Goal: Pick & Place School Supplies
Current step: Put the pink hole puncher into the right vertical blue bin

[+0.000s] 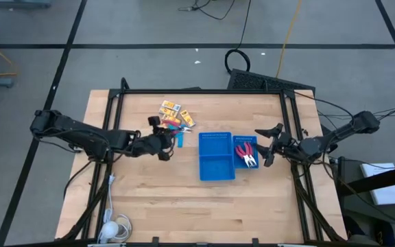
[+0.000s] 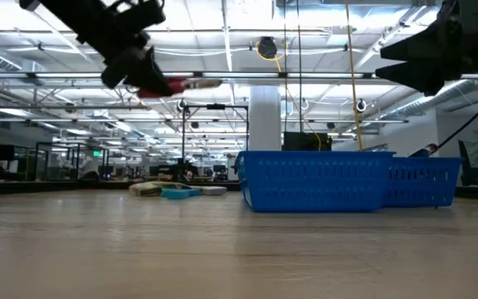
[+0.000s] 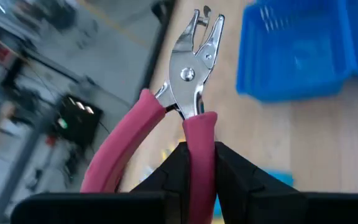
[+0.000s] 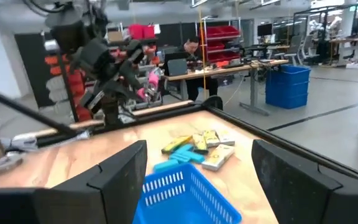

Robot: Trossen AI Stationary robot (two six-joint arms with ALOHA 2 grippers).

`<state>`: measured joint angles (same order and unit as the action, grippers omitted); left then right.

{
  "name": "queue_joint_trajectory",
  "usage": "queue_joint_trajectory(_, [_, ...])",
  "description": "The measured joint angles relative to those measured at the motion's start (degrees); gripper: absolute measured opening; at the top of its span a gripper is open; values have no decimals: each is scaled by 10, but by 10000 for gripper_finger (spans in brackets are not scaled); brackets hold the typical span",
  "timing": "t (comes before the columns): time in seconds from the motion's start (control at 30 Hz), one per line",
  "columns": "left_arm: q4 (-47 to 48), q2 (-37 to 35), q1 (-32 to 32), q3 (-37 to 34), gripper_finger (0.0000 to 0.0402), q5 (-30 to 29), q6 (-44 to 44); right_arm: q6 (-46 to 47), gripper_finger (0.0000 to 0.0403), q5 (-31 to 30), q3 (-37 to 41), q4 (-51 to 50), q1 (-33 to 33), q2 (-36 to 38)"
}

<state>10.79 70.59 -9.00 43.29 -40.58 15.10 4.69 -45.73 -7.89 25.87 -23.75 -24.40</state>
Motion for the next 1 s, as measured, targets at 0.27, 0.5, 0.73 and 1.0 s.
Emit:
queue_joint_trajectory(0.27, [-171, 69, -17, 1, 55, -25, 134, 62, 279, 103, 0, 128, 66, -109])
queue_joint_trajectory(0.5, [-232, 165, -20, 41, 55, -30, 201, 127, 279, 174, -20, 154, 127, -204])
queue_joint_trajectory(0.73, [-232, 234, -20, 105, 55, -36, 248, 159, 279, 222, -85, 160, 147, -316])
queue_joint_trajectory(1.0, [-231, 256, -20, 136, 56, -51, 276, 178, 279, 235, -143, 217, 147, -430])
